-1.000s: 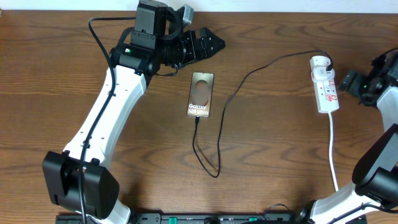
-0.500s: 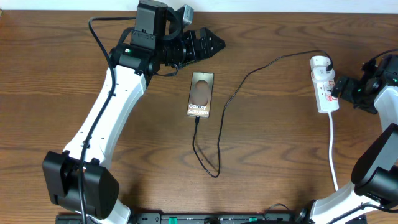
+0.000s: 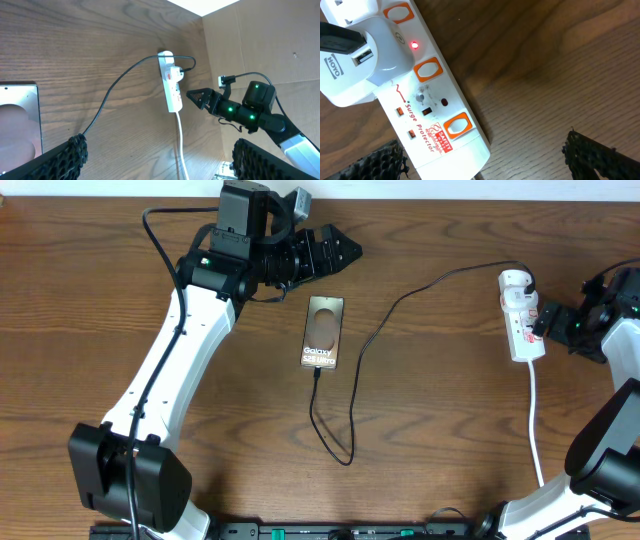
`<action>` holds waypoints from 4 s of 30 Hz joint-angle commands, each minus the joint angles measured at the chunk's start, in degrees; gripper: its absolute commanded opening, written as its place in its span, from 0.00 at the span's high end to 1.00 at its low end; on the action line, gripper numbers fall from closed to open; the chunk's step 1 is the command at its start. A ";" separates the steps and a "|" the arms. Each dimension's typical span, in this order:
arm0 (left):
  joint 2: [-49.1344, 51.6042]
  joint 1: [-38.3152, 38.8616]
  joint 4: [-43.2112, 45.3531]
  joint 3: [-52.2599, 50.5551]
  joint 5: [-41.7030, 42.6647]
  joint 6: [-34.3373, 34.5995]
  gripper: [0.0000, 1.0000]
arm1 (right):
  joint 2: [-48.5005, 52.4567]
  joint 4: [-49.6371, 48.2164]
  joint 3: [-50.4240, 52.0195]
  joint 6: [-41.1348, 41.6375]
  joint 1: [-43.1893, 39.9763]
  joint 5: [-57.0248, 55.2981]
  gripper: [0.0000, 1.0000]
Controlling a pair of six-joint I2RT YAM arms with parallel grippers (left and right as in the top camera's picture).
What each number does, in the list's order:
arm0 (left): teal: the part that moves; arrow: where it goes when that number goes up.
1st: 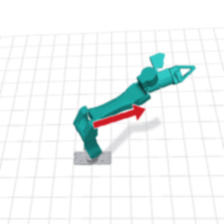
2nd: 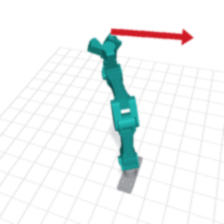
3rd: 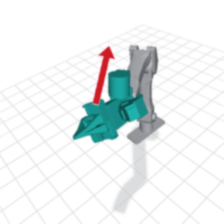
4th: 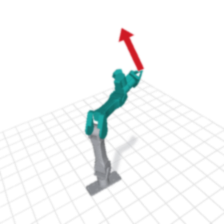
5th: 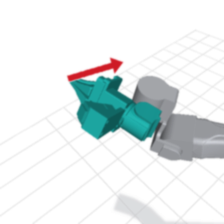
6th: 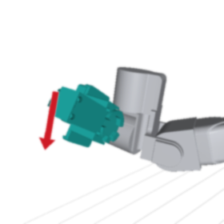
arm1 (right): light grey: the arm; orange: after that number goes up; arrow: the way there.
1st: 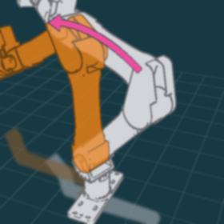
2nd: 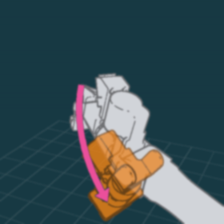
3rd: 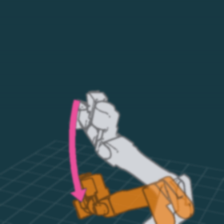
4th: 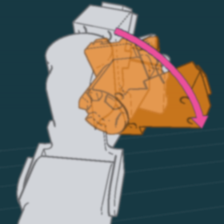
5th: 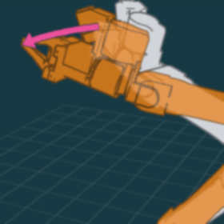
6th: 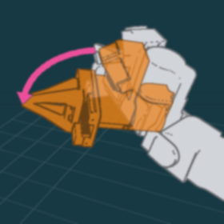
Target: Plug charger to phone and switch on socket
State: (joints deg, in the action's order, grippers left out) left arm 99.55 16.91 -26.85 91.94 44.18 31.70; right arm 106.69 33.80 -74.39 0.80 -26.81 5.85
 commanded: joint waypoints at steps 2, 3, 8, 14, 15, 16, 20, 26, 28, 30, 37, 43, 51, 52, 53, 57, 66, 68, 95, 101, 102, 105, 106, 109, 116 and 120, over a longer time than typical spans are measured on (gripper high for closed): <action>-0.28 -0.28 -0.11 0.85 -0.33 -0.20 0.07 | 0.24 0.09 0.33 -0.66 0.24 0.55 0.01; -0.28 -0.28 -0.13 0.85 -0.33 -0.20 0.07 | -0.04 0.13 0.33 -0.66 0.24 0.55 0.01; -0.28 -0.28 -0.11 0.85 -0.33 -0.20 0.07 | -5.57 0.85 0.33 -0.66 0.35 0.55 0.01; -0.28 -0.28 -0.11 0.85 -0.33 -0.20 0.07 | -16.48 0.79 0.33 -0.66 0.33 0.55 0.01; -0.28 -0.28 -0.11 0.85 -0.33 -0.20 0.07 | -18.43 0.76 0.33 -0.66 0.33 0.55 0.01; -0.28 -0.28 -0.13 0.85 -0.33 -0.20 0.07 | -19.69 0.72 0.33 -0.66 0.33 0.55 0.01; -0.28 -0.28 -0.11 0.85 -0.33 -0.20 0.07 | -25.77 0.70 1.77 -0.66 1.46 0.52 0.01; -0.28 -0.28 -0.11 0.85 -0.33 -0.20 0.07 | -30.86 0.70 9.64 -0.66 5.88 0.55 0.01; -0.28 -0.28 -0.11 0.85 -0.33 -0.20 0.07 | -31.52 0.74 13.00 -0.66 7.93 0.55 0.01; -0.28 -0.28 -0.11 0.85 -0.33 -0.20 0.07 | -31.87 0.76 16.15 -0.66 10.32 0.52 0.01; -0.28 -0.28 -0.11 0.85 -0.33 -0.20 0.07 | -33.90 1.31 25.18 -1.79 20.13 -2.01 0.01; -0.28 -0.28 -0.11 0.85 -0.33 -0.20 0.07 | -35.41 -7.78 32.26 -1.73 26.62 -2.25 0.01; -0.28 -0.28 -0.11 0.85 -0.33 -0.20 0.07 | -35.45 -23.52 43.67 -1.75 29.42 4.22 0.01; -0.28 -0.28 -0.11 0.85 -0.33 -0.20 0.07 | -35.45 -24.90 44.98 -1.75 29.44 5.11 0.01; -0.28 -0.28 -0.11 0.85 -0.33 -0.20 0.07 | -35.45 -26.38 46.45 -1.73 29.42 5.95 0.01; -0.28 -0.28 -0.11 0.85 -0.33 -0.20 0.07 | -35.47 -32.48 51.58 -1.75 29.42 7.21 0.01; -0.28 -0.28 -0.11 0.85 -0.33 -0.20 0.07 | -37.77 -40.50 60.50 -1.75 29.42 7.87 0.01; -0.28 -0.28 -0.11 0.85 -0.33 -0.20 0.07 | -39.76 -42.91 63.56 -1.73 29.42 8.13 0.01; -0.28 -0.28 -0.11 0.85 -0.33 -0.20 0.07 | -81.29 -30.80 74.07 -1.55 29.51 10.38 0.01; -0.28 -0.28 -0.11 0.85 -0.33 -0.20 0.07 | -92.19 -30.80 74.07 -1.55 29.59 10.38 0.01; -0.28 -0.28 -0.11 0.85 -0.33 -0.20 0.07 | -94.40 -30.82 74.07 -1.55 29.59 10.38 0.01; -0.28 -0.28 -0.11 0.85 -0.33 -0.20 0.07 | -99.03 -30.84 74.10 -1.55 29.57 10.38 0.01; -0.28 -0.28 -0.11 0.85 -0.33 -0.20 0.07 | -101.46 -30.82 74.10 -1.55 29.59 10.38 0.01; -0.28 -0.28 -0.11 0.85 -0.33 -0.20 0.07 | -104.91 -30.84 74.10 -1.55 29.59 10.38 0.01; -0.28 -0.28 -0.11 0.85 -0.33 -0.20 0.07 | -106.38 -30.91 74.10 -1.55 29.59 10.38 0.01; -0.28 -0.28 -0.11 0.85 -0.33 -0.20 0.07 | -106.36 -30.91 74.07 -1.55 29.57 10.38 0.01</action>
State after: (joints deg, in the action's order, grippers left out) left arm 99.55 16.91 -26.87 91.94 44.18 31.70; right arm 0.78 2.61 -0.38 -0.67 2.13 16.10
